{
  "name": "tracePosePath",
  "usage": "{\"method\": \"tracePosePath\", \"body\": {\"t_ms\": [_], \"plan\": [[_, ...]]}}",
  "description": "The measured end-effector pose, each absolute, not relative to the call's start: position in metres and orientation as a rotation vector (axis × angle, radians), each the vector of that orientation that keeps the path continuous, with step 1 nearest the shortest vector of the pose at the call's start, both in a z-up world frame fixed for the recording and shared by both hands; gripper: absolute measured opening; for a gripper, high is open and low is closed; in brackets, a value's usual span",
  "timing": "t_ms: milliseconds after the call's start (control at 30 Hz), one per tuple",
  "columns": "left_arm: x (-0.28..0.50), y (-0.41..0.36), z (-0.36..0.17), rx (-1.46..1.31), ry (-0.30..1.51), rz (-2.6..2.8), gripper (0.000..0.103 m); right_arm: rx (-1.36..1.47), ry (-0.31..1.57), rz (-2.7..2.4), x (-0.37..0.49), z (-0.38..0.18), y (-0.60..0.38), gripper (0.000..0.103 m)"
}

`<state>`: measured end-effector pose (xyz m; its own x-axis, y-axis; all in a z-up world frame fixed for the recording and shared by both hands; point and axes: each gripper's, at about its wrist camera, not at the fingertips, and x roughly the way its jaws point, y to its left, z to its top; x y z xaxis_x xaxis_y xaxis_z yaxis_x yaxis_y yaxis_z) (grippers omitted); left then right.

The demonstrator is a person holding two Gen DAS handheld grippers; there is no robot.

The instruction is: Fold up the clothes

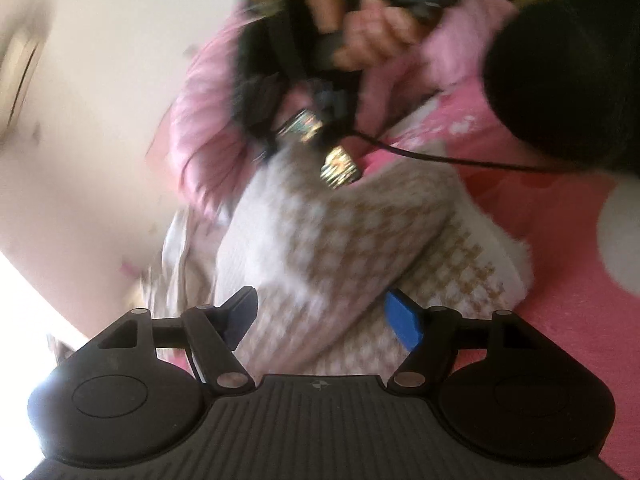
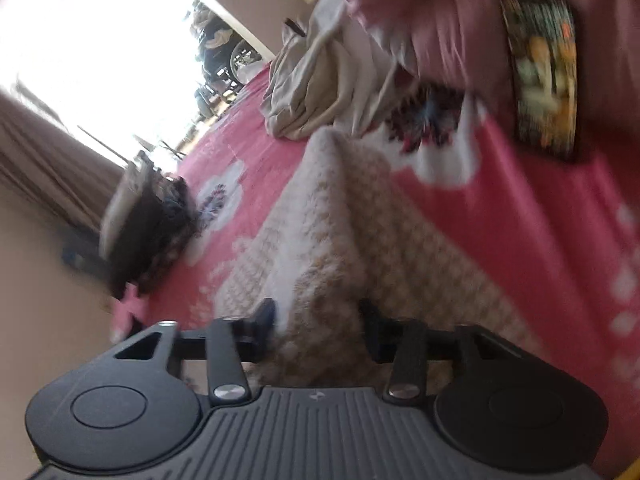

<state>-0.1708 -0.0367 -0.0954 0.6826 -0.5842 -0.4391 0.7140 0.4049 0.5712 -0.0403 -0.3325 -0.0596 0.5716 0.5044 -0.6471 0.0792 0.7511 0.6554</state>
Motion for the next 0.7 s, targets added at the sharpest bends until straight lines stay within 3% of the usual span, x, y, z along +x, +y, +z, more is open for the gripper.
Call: {"method": "tracePosePath", "body": {"t_ms": [100, 233, 333, 500, 700], "plan": [[-0.149, -0.018, -0.082, 0.496, 0.419, -0.818, 0.071, 0.79, 0.941, 0.315, -0.043, -0.058, -0.336, 0.029], [-0.125, -0.012, -0.086, 0.183, 0.565, -0.785, 0.07, 0.947, 0.964, 0.393, -0.058, -0.045, -0.331, 0.025], [-0.121, -0.017, -0.098, 0.106, 0.629, -0.769, 0.07, 0.981, 0.992, 0.392, -0.078, -0.041, -0.324, 0.025], [-0.125, -0.017, -0.118, 0.114, 0.703, -0.736, 0.07, 1.092, 1.063, 0.256, -0.12, -0.096, -0.334, 0.025], [-0.113, 0.034, -0.091, 0.014, 0.699, -0.619, 0.068, 1.107, 1.023, 0.259, -0.13, -0.121, -0.333, 0.025]]}}
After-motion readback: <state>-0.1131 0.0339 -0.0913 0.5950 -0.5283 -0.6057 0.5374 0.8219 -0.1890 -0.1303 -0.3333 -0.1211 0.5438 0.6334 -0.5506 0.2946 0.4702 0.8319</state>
